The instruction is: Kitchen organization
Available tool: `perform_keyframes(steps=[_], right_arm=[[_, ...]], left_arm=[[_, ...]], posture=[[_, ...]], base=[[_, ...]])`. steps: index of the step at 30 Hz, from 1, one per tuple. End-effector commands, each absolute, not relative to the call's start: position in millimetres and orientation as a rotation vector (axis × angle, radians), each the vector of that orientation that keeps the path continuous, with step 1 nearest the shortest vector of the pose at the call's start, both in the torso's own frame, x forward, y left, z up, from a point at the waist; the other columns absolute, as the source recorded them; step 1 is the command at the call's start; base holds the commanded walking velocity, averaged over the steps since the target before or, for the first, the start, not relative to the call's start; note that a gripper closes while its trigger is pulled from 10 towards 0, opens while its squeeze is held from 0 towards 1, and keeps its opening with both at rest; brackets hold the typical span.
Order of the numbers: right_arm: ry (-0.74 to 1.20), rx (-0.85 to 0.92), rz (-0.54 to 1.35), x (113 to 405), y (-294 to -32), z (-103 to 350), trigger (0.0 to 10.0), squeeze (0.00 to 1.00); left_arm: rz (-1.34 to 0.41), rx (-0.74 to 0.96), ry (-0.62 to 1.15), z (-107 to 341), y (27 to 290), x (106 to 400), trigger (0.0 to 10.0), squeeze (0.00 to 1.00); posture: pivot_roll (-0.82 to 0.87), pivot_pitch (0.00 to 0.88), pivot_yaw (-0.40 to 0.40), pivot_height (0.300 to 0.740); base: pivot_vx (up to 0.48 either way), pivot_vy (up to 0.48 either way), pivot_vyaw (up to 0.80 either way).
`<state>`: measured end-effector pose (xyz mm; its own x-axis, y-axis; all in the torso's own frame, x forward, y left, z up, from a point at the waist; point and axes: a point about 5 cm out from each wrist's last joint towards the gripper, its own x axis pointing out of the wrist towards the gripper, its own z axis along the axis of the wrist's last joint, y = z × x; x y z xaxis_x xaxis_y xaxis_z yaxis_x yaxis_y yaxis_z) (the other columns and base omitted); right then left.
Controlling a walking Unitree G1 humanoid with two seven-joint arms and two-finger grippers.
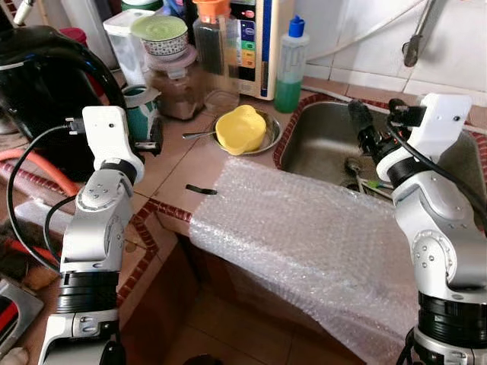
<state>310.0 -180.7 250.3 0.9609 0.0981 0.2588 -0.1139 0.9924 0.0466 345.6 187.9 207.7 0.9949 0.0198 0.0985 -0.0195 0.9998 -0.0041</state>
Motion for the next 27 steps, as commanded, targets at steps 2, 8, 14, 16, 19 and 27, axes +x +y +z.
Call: perform_keyframes(steps=[2,8,14,16,19,27], right_arm=[[-0.278,0.051,0.084,309,-186,255,10.0,0.00],[-0.290,0.052,0.089,308,-185,256,10.0,0.00],[-0.291,0.052,0.095,308,-183,256,10.0,0.00],[-0.291,0.051,0.097,309,-183,256,10.0,0.00],[-0.291,0.049,0.099,309,-182,256,10.0,0.00],[-0.322,0.021,0.031,306,-186,259,10.0,0.00]], left_arm=[[-0.006,0.003,-0.105,210,180,348,10.0,0.00],[-0.020,-0.013,-0.109,209,178,347,10.0,0.00],[-0.020,-0.018,-0.108,206,177,346,10.0,0.00],[-0.022,-0.019,-0.108,204,176,346,10.0,0.00],[-0.017,-0.039,-0.101,203,176,346,10.0,0.00],[-0.026,-0.005,-0.159,207,174,338,10.0,0.00]], posture=[[-0.04,0.091,0.081,0.740],[-0.04,0.092,0.080,0.740],[-0.04,0.091,0.077,0.740],[-0.04,0.091,0.076,0.740],[-0.04,0.091,0.076,0.740],[-0.04,0.091,0.073,0.740]], base=[[0.000,0.000,-0.80],[0.000,0.000,-0.27],[0.000,-0.133,0.00],[0.000,0.000,0.00],[0.000,0.000,0.00],[0.000,0.000,0.00]])
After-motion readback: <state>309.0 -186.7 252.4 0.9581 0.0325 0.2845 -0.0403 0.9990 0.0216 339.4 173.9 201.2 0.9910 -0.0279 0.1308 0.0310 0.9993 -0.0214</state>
